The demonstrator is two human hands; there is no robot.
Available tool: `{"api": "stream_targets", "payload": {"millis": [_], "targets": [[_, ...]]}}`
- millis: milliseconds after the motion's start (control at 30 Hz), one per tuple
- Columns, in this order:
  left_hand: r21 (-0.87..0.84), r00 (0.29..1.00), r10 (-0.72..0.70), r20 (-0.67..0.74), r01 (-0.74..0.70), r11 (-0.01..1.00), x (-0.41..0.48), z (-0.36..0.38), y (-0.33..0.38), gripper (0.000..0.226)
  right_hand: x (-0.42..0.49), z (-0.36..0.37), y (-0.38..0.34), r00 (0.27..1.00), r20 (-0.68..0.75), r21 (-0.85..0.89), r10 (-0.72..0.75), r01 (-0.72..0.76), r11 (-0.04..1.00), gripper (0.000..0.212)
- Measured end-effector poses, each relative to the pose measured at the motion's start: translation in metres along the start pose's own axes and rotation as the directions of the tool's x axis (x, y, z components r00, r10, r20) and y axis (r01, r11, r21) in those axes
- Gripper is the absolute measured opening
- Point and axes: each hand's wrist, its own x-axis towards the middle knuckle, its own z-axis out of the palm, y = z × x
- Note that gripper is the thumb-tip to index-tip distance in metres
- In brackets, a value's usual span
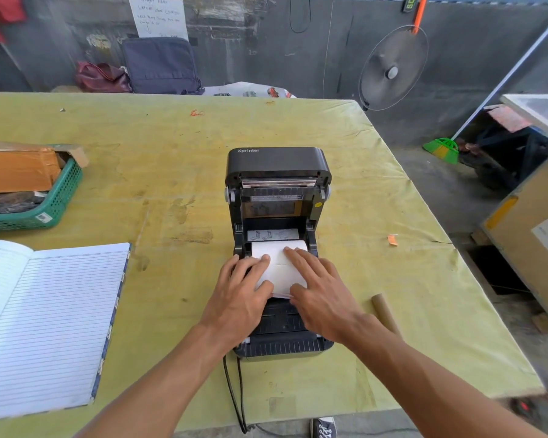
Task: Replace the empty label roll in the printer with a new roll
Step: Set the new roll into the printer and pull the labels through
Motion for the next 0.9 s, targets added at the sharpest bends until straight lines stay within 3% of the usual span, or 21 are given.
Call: {"api": "stream_targets", "payload": {"millis": [367, 600, 900], "targets": [[0.066, 0.999, -0.027, 0.044, 0.025, 0.998, -0.030, 0.009, 0.019, 0.007, -0.025, 0.011, -0.013, 0.993, -0.113, -0.021, -0.038, 0.036, 0.999, 0.022], [-0.098, 0.985, -0.104, 0.140, 0.118, 0.988, -0.026, -0.001, 0.016, 0.021, -0.023, 0.010, -0.016, 0.997, 0.072, -0.038, 0.034, -0.032, 0.999, 0.015], [-0.119, 0.978, -0.109, 0.180, 0.132, 0.984, -0.018, -0.008, 0.014, 0.015, -0.013, 0.007, -0.020, 0.984, 0.134, -0.006, 0.121, -0.121, 0.993, 0.022]]}}
